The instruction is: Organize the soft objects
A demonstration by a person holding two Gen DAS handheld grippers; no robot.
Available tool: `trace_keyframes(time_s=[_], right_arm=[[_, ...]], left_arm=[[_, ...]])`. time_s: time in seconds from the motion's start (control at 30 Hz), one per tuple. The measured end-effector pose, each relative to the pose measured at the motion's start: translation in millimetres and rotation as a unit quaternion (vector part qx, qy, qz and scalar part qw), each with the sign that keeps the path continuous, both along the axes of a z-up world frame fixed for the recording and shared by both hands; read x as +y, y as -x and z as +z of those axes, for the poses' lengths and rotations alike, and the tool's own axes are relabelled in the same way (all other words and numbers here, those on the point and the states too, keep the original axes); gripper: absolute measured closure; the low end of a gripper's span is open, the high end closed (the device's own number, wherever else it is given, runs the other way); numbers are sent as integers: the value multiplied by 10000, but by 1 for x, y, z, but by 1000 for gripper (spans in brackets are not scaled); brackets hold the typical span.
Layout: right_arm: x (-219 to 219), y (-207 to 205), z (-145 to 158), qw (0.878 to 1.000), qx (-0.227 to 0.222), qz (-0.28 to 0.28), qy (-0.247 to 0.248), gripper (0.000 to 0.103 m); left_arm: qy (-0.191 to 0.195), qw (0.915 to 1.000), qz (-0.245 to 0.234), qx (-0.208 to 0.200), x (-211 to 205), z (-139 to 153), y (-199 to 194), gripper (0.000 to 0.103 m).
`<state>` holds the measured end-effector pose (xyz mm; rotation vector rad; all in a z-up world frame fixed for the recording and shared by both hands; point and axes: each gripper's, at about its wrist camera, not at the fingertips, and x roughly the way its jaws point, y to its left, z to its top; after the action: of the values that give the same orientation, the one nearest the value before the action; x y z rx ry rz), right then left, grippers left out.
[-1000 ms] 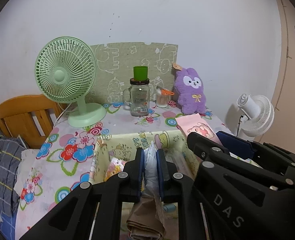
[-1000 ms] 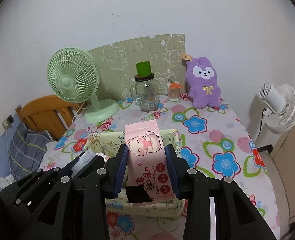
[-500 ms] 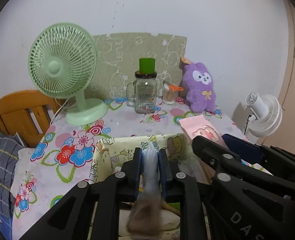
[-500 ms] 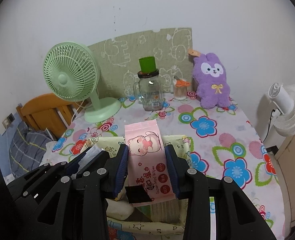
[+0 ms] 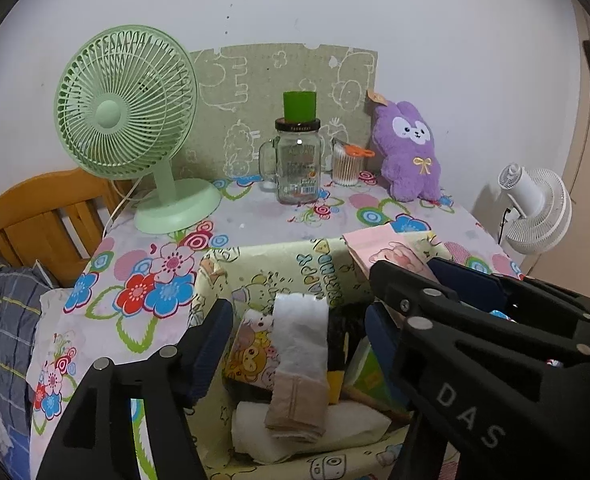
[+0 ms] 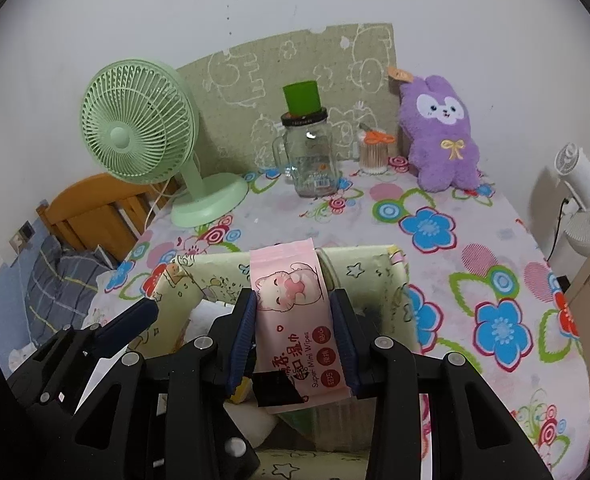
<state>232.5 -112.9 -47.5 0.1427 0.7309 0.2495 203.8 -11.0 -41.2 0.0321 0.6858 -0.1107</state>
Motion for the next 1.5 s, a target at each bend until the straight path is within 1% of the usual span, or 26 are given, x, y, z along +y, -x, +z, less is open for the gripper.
trace_keyframes(time_s=[0.17, 0.33, 0.37, 0.4, 0.43, 0.47, 0.5, 0.67, 0.8, 0.9, 1.07, 1.13, 1.2, 1.5], right_arm=[[6, -5, -7, 10000, 44, 15, -36, 61], [10, -8, -13, 9999, 120, 106, -41, 59], [10, -8, -13, 9998, 138, 108, -48, 56], [10, -9, -13, 9998, 152, 111, -53, 46], [9, -8, -14, 9998, 153, 107, -65, 40], [9, -7, -13, 9998, 133, 95, -66, 31], [8, -5, -12, 9999, 100, 76, -53, 27], [4, 4, -8, 10000, 72, 36, 3, 24], [-2, 15, 0, 10000, -30, -30, -7, 17], [-6, 26, 7, 9999, -91, -52, -36, 15], [-14, 46, 18, 9997, -230, -115, -15, 14], [-16, 55, 23, 9994, -307, -135, 3, 12], [-19, 64, 28, 9991, -400, -154, 28, 8], [-33, 107, 52, 9964, -791, -280, 106, 6]], left_arm=[[-29, 9999, 63, 86, 3, -5, -2, 27], [-37, 9998, 114, 181, 4, -9, -4, 24], [-33, 9997, 101, 200, 4, -8, -4, 23], [-18, 9998, 70, 210, 4, -8, -3, 21], [-22, 9998, 71, 199, 3, -8, -3, 21], [-41, 9998, 78, 172, 2, -7, -2, 19], [-52, 9998, 86, 155, 2, -6, 0, 17], [-59, 9998, 138, 105, 3, -2, 6, 8], [-7, 9999, 122, 21, 2, 4, 17, 4], [1, 9999, 111, -53, 0, 9, 27, 3], [22, 9998, 102, -188, -2, 19, 44, 1], [-3, 9996, 102, -259, -3, 23, 51, 0], [-26, 9995, 107, -309, -5, 27, 59, 0], [34, 9984, 190, -530, -3, 44, 94, 0]])
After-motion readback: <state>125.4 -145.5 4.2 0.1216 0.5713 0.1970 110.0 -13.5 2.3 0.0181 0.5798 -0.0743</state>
